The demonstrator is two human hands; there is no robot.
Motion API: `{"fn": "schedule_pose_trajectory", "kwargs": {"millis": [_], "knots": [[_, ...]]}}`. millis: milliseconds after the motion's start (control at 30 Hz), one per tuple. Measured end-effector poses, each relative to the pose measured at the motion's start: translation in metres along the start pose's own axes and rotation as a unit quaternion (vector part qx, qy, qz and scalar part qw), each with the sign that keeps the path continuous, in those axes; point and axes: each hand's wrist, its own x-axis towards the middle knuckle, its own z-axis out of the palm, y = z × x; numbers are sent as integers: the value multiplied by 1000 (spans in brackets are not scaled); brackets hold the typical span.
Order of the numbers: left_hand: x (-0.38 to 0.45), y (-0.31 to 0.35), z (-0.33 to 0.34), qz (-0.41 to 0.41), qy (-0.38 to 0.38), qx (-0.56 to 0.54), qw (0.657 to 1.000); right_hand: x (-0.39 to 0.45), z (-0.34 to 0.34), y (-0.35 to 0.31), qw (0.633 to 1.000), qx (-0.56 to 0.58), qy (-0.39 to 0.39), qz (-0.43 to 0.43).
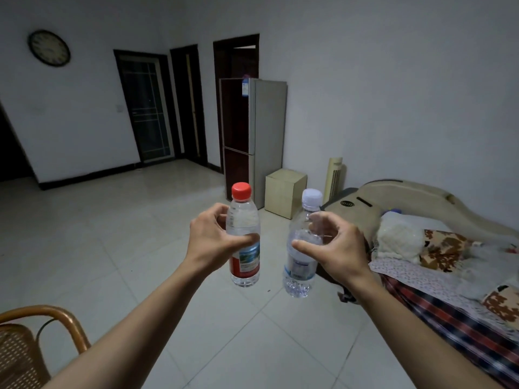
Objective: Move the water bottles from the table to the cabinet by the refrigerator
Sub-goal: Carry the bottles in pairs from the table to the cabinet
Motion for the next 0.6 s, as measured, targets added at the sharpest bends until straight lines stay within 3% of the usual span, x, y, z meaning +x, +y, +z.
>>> {"fn": "schedule_pose_trajectory", "kwargs": {"millis": [300,600], "knots": [[110,-62,31,7,17,-15,1000,104,51,58,1000,11,22,13],[244,-146,21,11,24,-53,998,224,127,84,999,-16,34,2]]}}
